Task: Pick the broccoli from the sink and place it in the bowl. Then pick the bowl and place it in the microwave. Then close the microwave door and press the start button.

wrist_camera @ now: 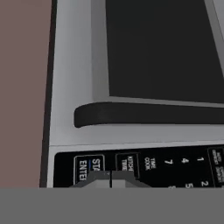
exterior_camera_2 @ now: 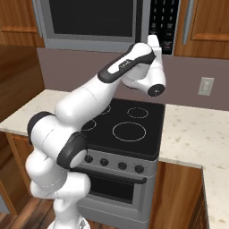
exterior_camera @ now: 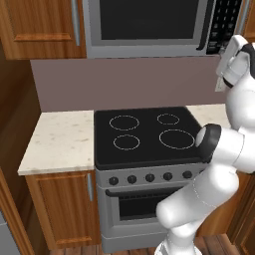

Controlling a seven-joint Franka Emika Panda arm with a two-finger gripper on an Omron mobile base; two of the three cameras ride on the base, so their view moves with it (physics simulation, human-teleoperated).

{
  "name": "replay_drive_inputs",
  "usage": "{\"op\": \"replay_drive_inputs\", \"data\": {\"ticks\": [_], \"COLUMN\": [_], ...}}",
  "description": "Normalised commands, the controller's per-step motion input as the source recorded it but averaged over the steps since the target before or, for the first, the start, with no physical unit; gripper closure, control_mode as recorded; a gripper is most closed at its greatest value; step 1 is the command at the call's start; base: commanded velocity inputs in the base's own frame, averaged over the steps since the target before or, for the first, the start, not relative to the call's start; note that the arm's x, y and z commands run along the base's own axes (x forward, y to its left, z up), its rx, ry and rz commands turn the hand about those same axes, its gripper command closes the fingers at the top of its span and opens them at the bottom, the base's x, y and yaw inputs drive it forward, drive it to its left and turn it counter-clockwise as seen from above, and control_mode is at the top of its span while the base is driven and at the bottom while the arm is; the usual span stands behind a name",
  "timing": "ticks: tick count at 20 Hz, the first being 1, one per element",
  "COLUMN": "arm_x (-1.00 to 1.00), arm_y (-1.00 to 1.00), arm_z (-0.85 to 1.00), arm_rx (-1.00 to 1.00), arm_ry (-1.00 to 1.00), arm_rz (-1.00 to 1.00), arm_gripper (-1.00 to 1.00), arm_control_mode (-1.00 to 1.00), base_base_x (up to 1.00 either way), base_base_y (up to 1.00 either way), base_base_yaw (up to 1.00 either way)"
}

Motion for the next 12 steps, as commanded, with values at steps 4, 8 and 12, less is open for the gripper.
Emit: {"op": "replay_drive_inputs", "data": {"ticks": [4, 8, 12], "arm_x": [0.02, 0.28, 0.39], "arm_y": [0.0, 0.0, 0.0], "arm_z": [0.32, 0.07, 0.0], "arm_rx": [0.0, 0.0, 0.0], "arm_ry": [0.0, 0.06, 0.09], "arm_rz": [0.0, 0.0, 0.0], "arm_gripper": [1.0, 1.0, 1.0], "arm_control_mode": [-1.0, -1.0, -1.0], "base_base_x": [0.0, 0.0, 0.0], "base_base_y": [0.0, 0.0, 0.0], "base_base_yaw": [0.0, 0.0, 0.0]}}
